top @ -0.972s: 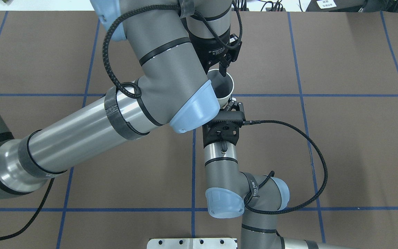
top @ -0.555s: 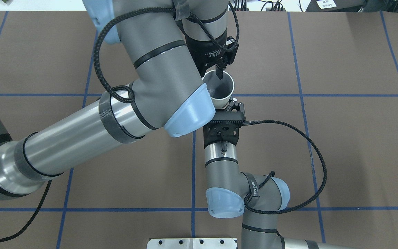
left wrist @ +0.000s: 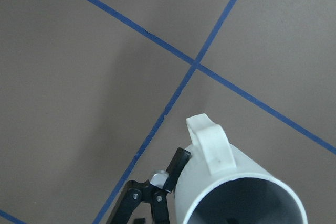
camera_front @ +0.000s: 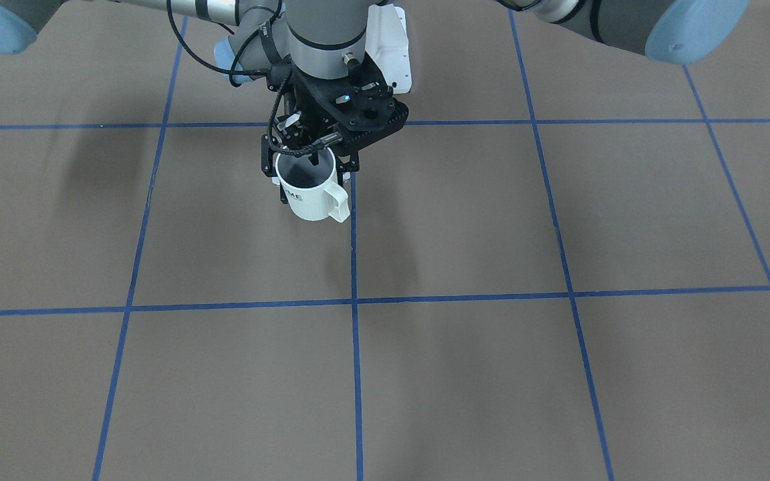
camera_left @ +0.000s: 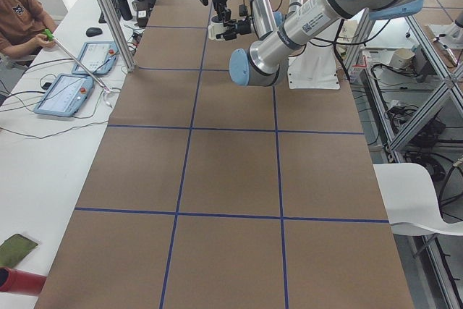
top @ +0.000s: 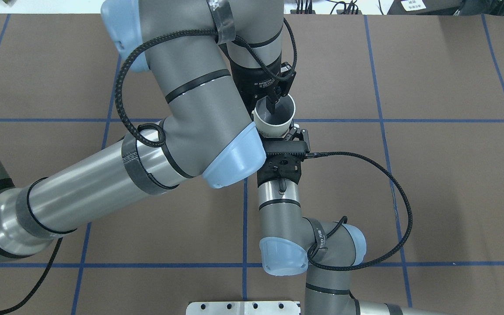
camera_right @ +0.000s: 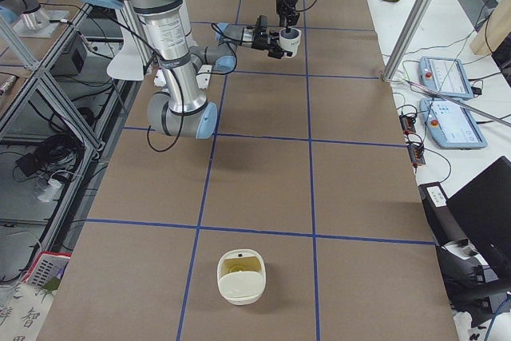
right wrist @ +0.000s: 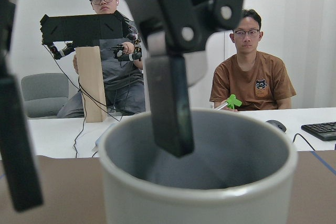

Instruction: Left arm hands cup to right arm to dump lemon

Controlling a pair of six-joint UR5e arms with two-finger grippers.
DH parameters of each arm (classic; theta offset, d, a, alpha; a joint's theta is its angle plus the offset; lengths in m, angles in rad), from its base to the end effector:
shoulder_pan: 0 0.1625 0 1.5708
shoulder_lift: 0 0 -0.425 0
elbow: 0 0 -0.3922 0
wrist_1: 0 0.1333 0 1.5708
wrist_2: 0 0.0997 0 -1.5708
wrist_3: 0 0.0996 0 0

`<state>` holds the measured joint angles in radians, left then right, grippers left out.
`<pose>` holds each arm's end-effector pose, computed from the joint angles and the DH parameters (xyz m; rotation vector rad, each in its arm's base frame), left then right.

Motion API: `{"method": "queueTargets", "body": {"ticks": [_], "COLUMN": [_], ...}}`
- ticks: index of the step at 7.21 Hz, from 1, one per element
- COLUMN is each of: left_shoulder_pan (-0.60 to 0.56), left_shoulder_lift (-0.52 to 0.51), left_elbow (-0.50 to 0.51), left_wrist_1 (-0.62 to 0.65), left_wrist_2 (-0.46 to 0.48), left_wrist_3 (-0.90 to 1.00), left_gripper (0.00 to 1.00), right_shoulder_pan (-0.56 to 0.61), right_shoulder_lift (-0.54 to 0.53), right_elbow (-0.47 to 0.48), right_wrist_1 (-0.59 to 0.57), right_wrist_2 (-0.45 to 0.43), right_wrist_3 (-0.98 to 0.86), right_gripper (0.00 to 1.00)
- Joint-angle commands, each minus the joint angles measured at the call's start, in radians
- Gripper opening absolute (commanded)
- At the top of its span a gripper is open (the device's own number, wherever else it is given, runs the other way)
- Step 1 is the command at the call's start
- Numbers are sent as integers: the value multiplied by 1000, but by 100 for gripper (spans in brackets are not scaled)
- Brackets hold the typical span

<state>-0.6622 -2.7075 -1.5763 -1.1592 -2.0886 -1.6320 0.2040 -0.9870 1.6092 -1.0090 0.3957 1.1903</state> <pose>0.4851 -0.4847 -0.0176 -0.2633 0.8359 -0.4881 -0.5675 -0.3474 0.2107 1.2718 -0.6914 0.5475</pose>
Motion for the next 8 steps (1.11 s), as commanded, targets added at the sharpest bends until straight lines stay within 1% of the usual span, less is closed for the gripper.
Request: {"method": "queueTargets", "body": {"ticks": [1,2,8], "left_shoulder_pan": [12,12,12], "left_shoulder_lift": [2,2,2], "left_elbow": [-1,-1,5], "left_wrist_1": [-2,-2,-2], "left_wrist_2": [2,2,5], "left_wrist_3": [0,0,0], "left_gripper": [50,45,43], "right_shoulder_pan": [0,0,0], "right_shoulder_lift": [-1,-1,-9], "right_elbow": [0,0,8], "right_wrist_1": [1,4,13], "right_wrist_2": [0,0,6], "right_wrist_3": [-1,-1,-1], "right_gripper": [22,22,22]}}
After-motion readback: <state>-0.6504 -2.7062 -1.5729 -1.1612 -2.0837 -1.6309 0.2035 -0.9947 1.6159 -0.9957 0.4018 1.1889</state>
